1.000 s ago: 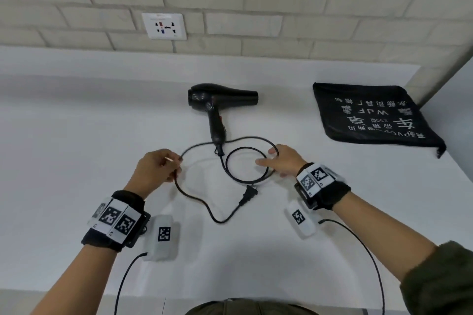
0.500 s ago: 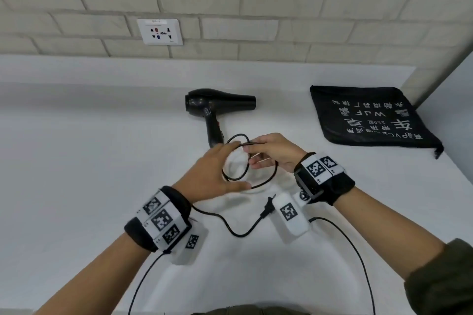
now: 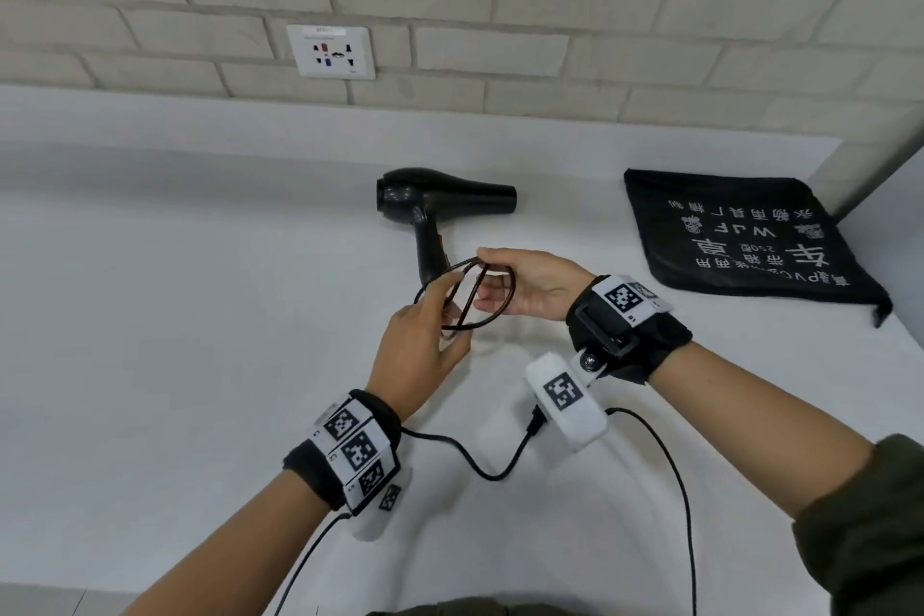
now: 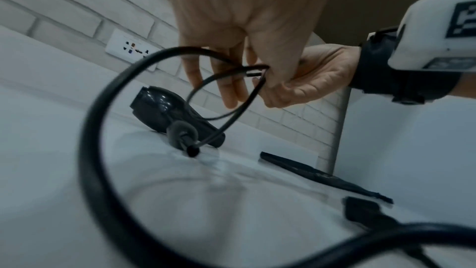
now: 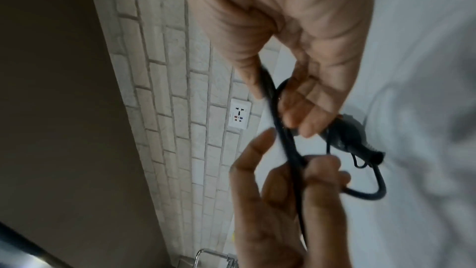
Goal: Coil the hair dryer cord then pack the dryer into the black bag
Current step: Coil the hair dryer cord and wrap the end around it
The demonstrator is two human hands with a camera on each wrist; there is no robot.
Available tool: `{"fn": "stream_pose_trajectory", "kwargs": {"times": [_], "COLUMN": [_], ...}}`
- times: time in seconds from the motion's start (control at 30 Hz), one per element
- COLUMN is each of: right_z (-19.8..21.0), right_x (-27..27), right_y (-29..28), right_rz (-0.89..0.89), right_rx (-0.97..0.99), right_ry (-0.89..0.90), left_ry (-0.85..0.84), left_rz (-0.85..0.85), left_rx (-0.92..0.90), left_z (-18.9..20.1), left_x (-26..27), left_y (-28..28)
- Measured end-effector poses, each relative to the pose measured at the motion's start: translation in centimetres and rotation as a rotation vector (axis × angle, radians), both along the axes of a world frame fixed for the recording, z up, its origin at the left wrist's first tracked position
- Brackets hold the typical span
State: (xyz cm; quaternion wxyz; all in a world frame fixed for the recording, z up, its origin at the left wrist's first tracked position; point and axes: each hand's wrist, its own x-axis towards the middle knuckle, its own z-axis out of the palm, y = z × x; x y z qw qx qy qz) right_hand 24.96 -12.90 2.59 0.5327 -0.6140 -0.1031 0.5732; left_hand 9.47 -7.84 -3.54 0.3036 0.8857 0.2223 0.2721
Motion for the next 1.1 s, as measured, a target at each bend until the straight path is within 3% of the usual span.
{"fn": "stream_pose_trajectory", "kwargs": {"times": [0.13,0.33,0.47,0.57,0.73,0.93,1.0,1.1], "right_z": [0.2,-3.7,-5.2,-5.2,-6.5,-6.0,-5.3,-3.6], "right_x": [1.9,1.6,0.1,-1.0,-1.6,-0.6,0.7,3.0], "right_y": [0.1,1.9,5.8,9.3,12.0,12.1,10.6,7.4], "right_rz": [0.123,0.264,0.341,0.331,0.287,0.236,0.238,0.293], "right_rx": [-0.016,-0.224,-0.255,-0.228,-0.241,-0.213,-0.211,-0.223], "right_ry": [-0.067,-0.59,-0.746,-0.832,-0.817,-0.639,-0.642,-0.732], "left_ry": [-0.036,-0.17,-0.215,-0.239,-0.233,-0.236,-0.173,0.062], "left_rz": [0.037,0.198,0.189,0.197,0.16,0.225,0.238,0.156], "left_rx": [-0.152,-0.743,-0.935,-0.968,-0.977,-0.917,-0.863,-0.765], "left_z": [0.5,2.0,2.3,2.1,1.8,2.3,2.7,3.4], "left_x": [-0.2,-1.9,-3.4,-4.6,-4.9,-5.3,-5.2,-4.7], "left_y": [2.7,6.6,6.7,7.2,6.6,7.7,8.5,8.9]}}
